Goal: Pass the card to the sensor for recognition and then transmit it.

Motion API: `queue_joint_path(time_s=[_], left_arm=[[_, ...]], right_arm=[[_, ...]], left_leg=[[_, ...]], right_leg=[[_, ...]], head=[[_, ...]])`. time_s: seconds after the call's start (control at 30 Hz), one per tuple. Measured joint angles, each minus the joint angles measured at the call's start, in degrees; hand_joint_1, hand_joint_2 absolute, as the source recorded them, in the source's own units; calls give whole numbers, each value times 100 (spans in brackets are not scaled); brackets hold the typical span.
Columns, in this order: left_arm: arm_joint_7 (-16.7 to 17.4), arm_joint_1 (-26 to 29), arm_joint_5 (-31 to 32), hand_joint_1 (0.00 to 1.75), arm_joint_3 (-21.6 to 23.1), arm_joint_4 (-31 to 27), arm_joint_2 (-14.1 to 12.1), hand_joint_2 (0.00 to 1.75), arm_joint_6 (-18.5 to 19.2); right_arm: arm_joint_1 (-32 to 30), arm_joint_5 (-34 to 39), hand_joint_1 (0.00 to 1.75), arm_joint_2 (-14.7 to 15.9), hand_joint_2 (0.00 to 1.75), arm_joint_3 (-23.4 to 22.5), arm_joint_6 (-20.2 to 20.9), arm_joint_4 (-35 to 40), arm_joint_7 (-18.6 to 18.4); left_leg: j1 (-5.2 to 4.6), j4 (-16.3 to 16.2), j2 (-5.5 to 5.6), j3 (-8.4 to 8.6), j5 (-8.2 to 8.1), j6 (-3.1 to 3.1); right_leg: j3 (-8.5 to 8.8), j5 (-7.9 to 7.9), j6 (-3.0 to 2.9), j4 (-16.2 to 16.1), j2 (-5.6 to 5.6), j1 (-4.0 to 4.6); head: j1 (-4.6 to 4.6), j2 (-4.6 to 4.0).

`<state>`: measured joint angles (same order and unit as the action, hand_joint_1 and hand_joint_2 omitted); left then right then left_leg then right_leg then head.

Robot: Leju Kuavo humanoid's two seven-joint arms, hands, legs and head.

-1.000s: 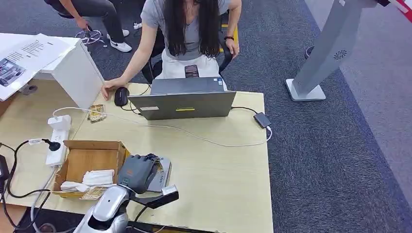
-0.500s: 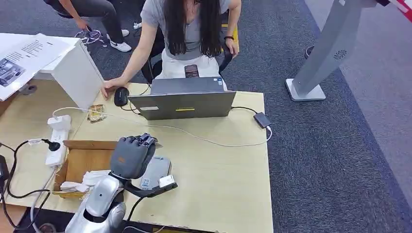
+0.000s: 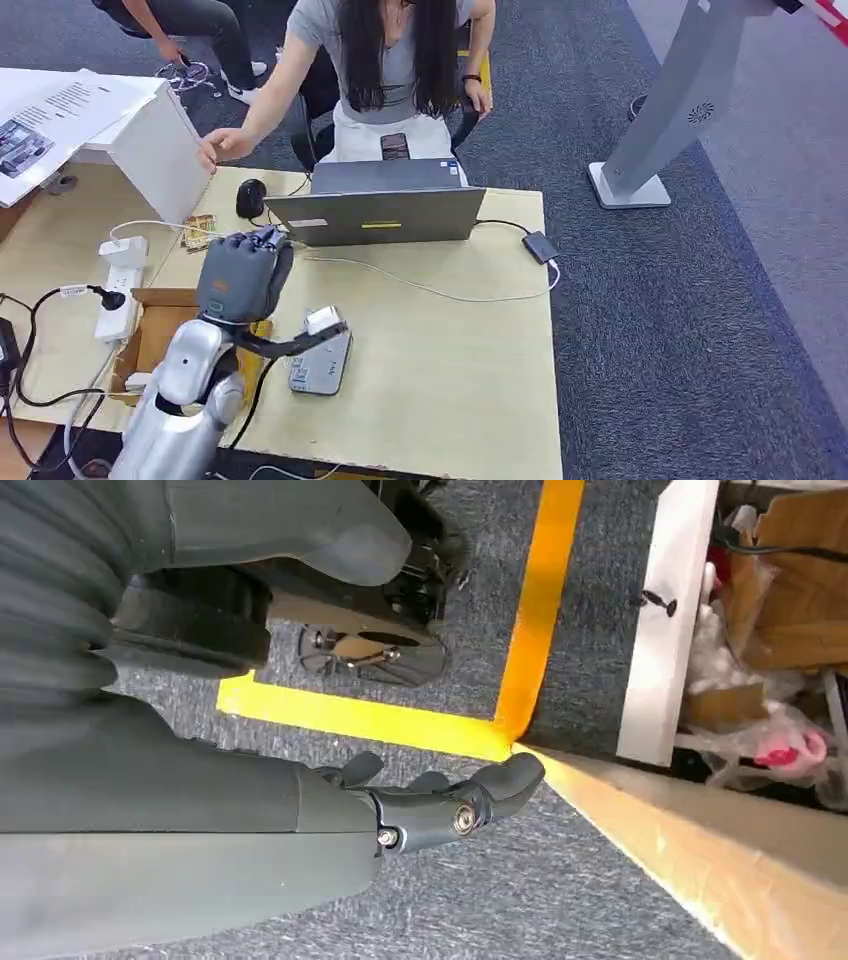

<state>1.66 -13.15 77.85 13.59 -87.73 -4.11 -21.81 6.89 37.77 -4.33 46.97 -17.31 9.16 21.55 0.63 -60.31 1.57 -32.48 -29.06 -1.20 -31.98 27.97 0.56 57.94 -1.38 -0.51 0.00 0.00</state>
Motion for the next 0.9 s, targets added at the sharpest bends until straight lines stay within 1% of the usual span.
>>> queue_joint_path(time_s=[0.13, 0.2, 0.3, 0.5, 0.9], left_arm=[[-59, -789, 18, 175, -446, 706, -227, 175, -127], [-63, -1190, 13, 175, -646, 1113, -345, 175, -79], [-68, -1587, 11, 175, -795, 1540, -445, 175, -26], [-83, -1815, 13, 175, -887, 1912, -492, 175, -13], [-105, -1985, 13, 175, -913, 2150, -524, 175, 20]], right_arm=[[34, -59, 0, -2, 175, 72, 0, 0, -105], [46, -57, 0, -2, 175, 111, 9, 0, -144], [46, -44, 0, -2, 175, 133, 13, 0, -146], [49, -41, 0, -2, 175, 151, 13, 0, -146], [42, -30, 0, -2, 175, 157, 11, 0, -251]], left_leg=[[1, 0, 0, -2, 16, 11], [1, 0, -2, -4, 18, 11], [3, 0, -2, -8, 21, 10], [3, 0, -2, -15, 22, 8], [1, 0, -3, -19, 22, 8]], right_leg=[[-6, -10, -7, 5, -1, 2], [-12, -17, -13, 8, -3, 3], [-12, -17, -13, 10, -3, 2], [-18, -17, -13, 9, -3, -2], [-26, -18, -12, 8, -5, 0]], head=[[0, 0], [0, 0], [-2, 0], [0, 0], [0, 0]])
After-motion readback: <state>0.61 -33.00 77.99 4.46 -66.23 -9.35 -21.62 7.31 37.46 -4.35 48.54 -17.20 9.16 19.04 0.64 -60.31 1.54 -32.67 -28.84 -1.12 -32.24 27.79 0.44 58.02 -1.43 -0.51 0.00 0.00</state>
